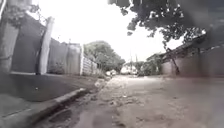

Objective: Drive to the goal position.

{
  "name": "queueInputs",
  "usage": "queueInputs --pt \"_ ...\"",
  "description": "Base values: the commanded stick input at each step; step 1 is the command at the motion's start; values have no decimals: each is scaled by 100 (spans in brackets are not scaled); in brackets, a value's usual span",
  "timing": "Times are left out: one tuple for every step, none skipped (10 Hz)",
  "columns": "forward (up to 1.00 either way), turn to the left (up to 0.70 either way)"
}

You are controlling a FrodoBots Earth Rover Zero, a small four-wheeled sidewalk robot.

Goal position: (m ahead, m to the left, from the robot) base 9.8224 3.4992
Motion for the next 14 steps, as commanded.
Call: queueInputs --pt "70 -34" --pt "70 -35" --pt "70 -34" --pt "70 -35" --pt "70 -34" --pt "70 -35" --pt "70 -34" --pt "70 -3" --pt "70 0" --pt "70 0" --pt "70 0" --pt "70 0" --pt "70 0" --pt "70 0"
